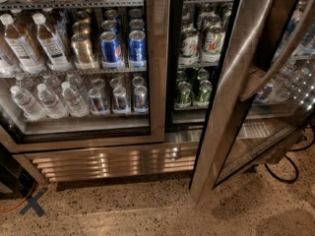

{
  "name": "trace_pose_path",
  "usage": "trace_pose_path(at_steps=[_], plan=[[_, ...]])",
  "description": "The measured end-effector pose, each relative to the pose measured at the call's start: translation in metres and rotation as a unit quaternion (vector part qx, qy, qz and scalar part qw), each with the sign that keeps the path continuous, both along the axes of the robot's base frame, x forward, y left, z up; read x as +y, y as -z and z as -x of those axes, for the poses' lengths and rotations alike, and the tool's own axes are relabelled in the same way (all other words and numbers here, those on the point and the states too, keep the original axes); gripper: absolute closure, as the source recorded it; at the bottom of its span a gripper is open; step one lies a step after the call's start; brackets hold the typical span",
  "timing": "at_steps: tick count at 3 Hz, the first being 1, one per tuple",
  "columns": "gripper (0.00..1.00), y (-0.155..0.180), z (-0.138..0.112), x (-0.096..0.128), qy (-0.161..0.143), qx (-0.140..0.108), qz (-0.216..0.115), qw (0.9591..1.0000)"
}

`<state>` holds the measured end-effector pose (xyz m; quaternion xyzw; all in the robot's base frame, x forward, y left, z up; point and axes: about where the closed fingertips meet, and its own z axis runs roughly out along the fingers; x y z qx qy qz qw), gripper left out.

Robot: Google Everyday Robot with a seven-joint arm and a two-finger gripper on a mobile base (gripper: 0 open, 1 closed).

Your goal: Open right fridge door

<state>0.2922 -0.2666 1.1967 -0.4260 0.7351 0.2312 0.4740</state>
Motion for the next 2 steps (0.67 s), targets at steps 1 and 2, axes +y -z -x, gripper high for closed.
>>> trace_pose_path(at_steps=[1,2], plan=[[0.00,-0.037,0.065,-0.079,0.143,-0.002,-0.028,0.9894],[0.00,-0.063,0.140,-0.136,0.269,-0.027,-0.022,0.9625]])
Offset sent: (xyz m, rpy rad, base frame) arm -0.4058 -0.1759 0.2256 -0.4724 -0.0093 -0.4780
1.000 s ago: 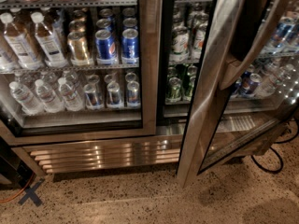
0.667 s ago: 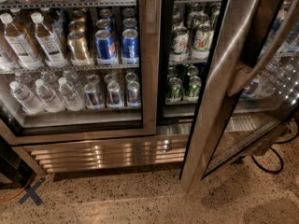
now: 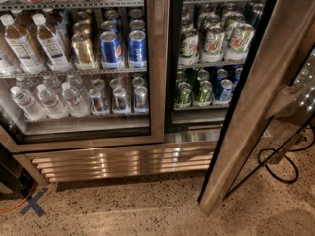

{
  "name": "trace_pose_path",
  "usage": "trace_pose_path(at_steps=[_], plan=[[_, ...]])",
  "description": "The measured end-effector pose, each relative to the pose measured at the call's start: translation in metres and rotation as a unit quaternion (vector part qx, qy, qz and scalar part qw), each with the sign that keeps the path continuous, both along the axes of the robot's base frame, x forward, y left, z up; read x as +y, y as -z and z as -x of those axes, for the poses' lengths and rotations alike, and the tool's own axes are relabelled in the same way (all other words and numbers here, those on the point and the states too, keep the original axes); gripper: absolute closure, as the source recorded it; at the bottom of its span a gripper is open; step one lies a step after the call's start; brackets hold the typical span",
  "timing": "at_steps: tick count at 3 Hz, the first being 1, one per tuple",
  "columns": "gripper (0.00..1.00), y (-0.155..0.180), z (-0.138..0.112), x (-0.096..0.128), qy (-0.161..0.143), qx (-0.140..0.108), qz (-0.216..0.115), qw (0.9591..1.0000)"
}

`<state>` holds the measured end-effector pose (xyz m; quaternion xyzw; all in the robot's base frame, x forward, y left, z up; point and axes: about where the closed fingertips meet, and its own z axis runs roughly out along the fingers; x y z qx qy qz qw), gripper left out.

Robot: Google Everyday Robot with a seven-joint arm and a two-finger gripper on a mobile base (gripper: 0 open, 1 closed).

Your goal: Open right fridge door

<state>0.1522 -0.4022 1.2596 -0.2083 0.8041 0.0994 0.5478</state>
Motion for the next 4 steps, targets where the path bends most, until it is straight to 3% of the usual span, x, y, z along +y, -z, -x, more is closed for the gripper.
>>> trace_pose_path(at_steps=[1,2,3,4], plan=[[0.00,-0.028,0.029,-0.015,0.067,-0.039,0.021,0.9968],[0.00,-0.028,0.029,-0.015,0.067,-0.039,0.021,0.9967],[0.00,-0.043,0.052,-0.032,0.119,-0.066,0.030,0.9903],[0.00,-0.054,0.083,-0.050,0.178,-0.085,0.050,0.9792]])
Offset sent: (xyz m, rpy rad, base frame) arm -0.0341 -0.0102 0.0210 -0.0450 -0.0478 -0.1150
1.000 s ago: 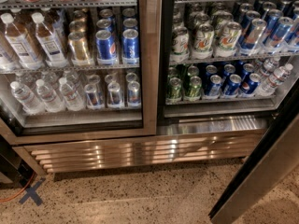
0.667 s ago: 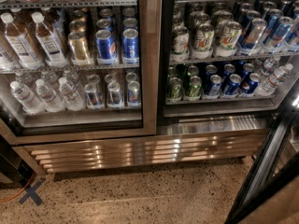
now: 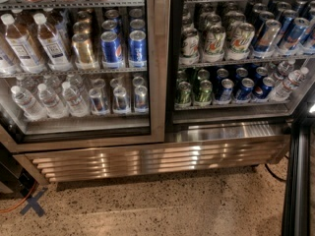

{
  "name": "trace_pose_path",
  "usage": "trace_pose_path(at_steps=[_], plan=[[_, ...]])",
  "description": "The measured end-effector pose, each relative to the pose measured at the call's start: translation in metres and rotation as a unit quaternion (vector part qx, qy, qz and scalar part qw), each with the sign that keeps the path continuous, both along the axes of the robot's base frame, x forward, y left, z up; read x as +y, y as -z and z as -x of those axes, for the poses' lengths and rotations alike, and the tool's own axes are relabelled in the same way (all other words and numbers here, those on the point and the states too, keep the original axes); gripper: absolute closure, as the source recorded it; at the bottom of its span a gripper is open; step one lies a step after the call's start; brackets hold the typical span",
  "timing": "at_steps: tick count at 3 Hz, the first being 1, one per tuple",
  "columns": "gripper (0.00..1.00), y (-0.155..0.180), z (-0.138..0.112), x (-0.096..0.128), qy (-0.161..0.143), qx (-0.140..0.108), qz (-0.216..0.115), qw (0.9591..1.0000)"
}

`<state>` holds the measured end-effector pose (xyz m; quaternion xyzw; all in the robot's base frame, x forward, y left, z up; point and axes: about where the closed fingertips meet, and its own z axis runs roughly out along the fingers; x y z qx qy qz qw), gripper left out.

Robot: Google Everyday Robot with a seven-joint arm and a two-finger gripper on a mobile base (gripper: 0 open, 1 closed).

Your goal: Open right fridge door

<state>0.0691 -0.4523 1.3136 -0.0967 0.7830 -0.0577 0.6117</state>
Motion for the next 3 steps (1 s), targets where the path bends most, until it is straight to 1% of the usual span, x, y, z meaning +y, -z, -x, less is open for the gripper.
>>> trace_pose_path(at_steps=[1,2,3], plan=[[0.00,-0.001,0.005,-0.001,0.007,-0.002,0.001,1.0000],[0.00,-0.013,-0.001,0.003,0.000,-0.022,0.006,0.9997],[0.00,-0.013,-0.001,0.003,0.000,-0.022,0.006,0.9997]])
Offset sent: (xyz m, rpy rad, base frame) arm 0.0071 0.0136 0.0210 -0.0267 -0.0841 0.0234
